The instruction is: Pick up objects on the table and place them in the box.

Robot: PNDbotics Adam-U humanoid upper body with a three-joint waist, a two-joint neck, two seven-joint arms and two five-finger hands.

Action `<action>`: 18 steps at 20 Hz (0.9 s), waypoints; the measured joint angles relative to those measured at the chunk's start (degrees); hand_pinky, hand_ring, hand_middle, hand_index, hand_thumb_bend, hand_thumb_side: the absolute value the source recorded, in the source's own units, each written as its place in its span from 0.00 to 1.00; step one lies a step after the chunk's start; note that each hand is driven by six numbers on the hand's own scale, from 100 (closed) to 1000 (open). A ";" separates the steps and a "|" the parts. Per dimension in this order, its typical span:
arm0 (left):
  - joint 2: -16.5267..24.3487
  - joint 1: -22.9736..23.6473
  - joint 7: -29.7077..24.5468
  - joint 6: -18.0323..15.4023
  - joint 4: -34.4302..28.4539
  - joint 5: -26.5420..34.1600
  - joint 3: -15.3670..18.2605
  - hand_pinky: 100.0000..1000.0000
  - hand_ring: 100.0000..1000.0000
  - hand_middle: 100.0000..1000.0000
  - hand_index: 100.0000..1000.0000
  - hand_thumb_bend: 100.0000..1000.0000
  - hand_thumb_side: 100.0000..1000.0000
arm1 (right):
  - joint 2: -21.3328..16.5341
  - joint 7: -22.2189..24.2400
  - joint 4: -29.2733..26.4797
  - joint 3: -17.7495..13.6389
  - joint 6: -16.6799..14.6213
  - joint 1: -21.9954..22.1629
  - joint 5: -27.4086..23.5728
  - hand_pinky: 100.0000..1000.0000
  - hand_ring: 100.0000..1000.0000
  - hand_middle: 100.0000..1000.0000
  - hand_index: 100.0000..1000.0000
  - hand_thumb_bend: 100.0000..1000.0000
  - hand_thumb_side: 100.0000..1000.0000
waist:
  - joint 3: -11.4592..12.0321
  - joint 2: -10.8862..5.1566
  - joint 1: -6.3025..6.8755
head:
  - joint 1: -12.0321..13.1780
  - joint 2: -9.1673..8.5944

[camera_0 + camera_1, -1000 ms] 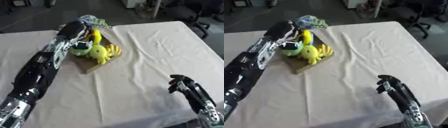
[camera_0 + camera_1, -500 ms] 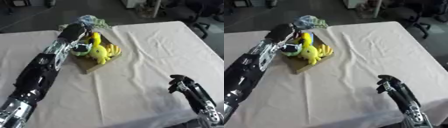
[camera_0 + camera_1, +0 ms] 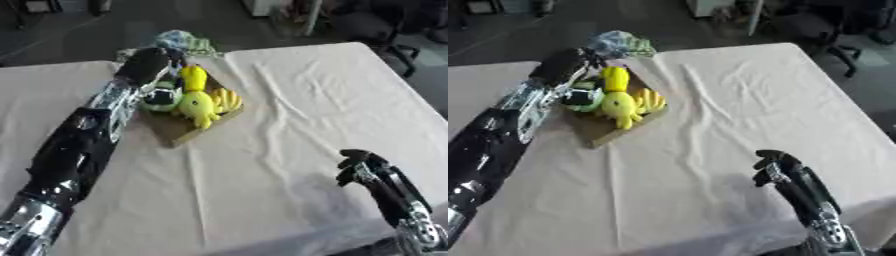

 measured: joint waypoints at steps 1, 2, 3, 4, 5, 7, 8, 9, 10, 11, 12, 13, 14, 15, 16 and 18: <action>0.00 0.01 -0.02 0.02 0.02 0.00 0.00 0.67 0.58 0.62 0.77 0.00 0.09 | 0.00 0.00 0.00 0.00 0.00 0.00 0.00 0.45 0.48 0.50 0.72 0.00 0.57 | 0.01 0.00 0.00 | -0.01 0.00; 0.00 0.03 -0.07 0.07 0.07 0.00 0.00 0.67 0.58 0.62 0.77 0.01 0.09 | 0.00 0.00 0.00 0.00 0.00 0.00 0.00 0.45 0.48 0.50 0.73 0.00 0.57 | 0.02 0.00 0.00 | -0.01 0.00; 0.01 0.06 -0.13 0.13 0.15 0.00 0.00 0.67 0.59 0.62 0.77 0.01 0.09 | 0.00 0.00 0.00 0.00 0.00 0.00 0.00 0.46 0.48 0.50 0.73 0.00 0.57 | 0.03 0.00 0.00 | -0.02 0.00; 0.01 0.10 -0.21 0.20 0.16 -0.01 0.00 0.67 0.58 0.62 0.77 0.02 0.09 | 0.00 0.00 0.00 0.00 0.00 0.00 0.00 0.45 0.48 0.50 0.72 0.00 0.57 | 0.04 0.00 0.00 | -0.03 0.00; 0.02 0.14 -0.28 0.26 0.16 -0.03 0.00 0.67 0.58 0.62 0.77 0.02 0.09 | 0.00 0.00 0.00 0.00 0.00 0.00 0.00 0.45 0.48 0.50 0.72 0.00 0.57 | 0.04 0.00 0.00 | -0.04 0.00; 0.02 0.19 -0.37 0.34 0.16 -0.04 0.00 0.67 0.58 0.62 0.77 0.02 0.09 | 0.00 0.00 0.00 0.00 0.00 0.00 0.00 0.46 0.48 0.50 0.72 0.00 0.57 | 0.07 0.00 0.00 | -0.07 0.00; 0.03 0.20 -0.42 0.39 0.16 -0.05 0.00 0.67 0.58 0.61 0.76 0.02 0.09 | 0.00 0.00 0.00 0.00 0.00 0.00 0.00 0.46 0.48 0.50 0.72 0.00 0.57 | 0.08 0.00 0.00 | -0.08 0.00; 0.03 0.23 -0.47 0.43 0.16 -0.05 0.01 0.67 0.58 0.61 0.76 0.02 0.09 | 0.00 0.00 0.00 0.00 0.00 0.00 0.00 0.46 0.48 0.50 0.72 0.00 0.57 | 0.10 0.00 0.00 | -0.11 0.00; 0.04 0.29 -0.50 0.47 0.16 -0.06 0.01 0.67 0.58 0.61 0.76 0.01 0.09 | 0.00 0.00 0.00 0.00 0.00 0.00 0.00 0.46 0.48 0.50 0.73 0.00 0.57 | 0.12 0.00 0.00 | -0.13 0.00; 0.05 0.34 -0.53 0.49 0.16 -0.06 0.01 0.66 0.57 0.60 0.76 0.00 0.09 | 0.00 0.00 0.00 0.00 0.00 0.00 0.00 0.46 0.48 0.50 0.73 0.00 0.57 | 0.14 0.00 0.00 | -0.16 0.00; 0.07 0.35 -0.54 0.51 0.16 -0.03 0.02 0.66 0.57 0.60 0.76 0.00 0.10 | 0.00 0.00 0.00 -0.01 0.00 0.00 0.00 0.46 0.48 0.50 0.72 0.00 0.57 | 0.16 0.00 0.00 | -0.18 0.00; 0.12 0.35 -0.56 0.53 0.10 0.15 0.04 0.66 0.57 0.59 0.76 0.00 0.10 | 0.00 0.00 0.00 -0.01 0.00 0.00 0.00 0.46 0.48 0.50 0.73 0.00 0.57 | 0.18 0.00 0.00 | -0.20 0.00; 0.21 0.35 -0.62 0.56 -0.22 0.60 0.04 0.65 0.56 0.58 0.75 0.00 0.10 | 0.00 -0.01 0.00 -0.03 0.00 0.00 0.00 0.46 0.48 0.50 0.73 0.00 0.57 | 0.28 0.00 0.00 | -0.25 0.00; 0.52 0.35 -0.74 0.49 -0.90 1.49 0.04 0.65 0.56 0.57 0.75 0.00 0.10 | 0.00 -0.03 0.00 -0.04 0.01 0.00 0.00 0.46 0.48 0.50 0.73 0.00 0.57 | 0.49 0.00 0.00 | -0.32 0.00; 1.15 0.36 -0.94 0.30 -1.92 2.86 0.04 0.64 0.54 0.55 0.75 0.00 0.11 | 0.00 -0.05 0.00 -0.07 0.00 0.00 0.00 0.46 0.48 0.50 0.73 0.00 0.57 | 0.66 0.00 0.00 | -0.46 0.00; 3.07 1.02 -1.41 -0.11 -6.07 8.37 0.28 0.62 0.52 0.51 0.73 0.00 0.24 | 0.00 -0.15 0.00 -0.37 -0.02 -0.03 0.00 0.46 0.48 0.50 0.73 0.00 0.56 | 1.08 0.00 0.02 | -0.85 0.00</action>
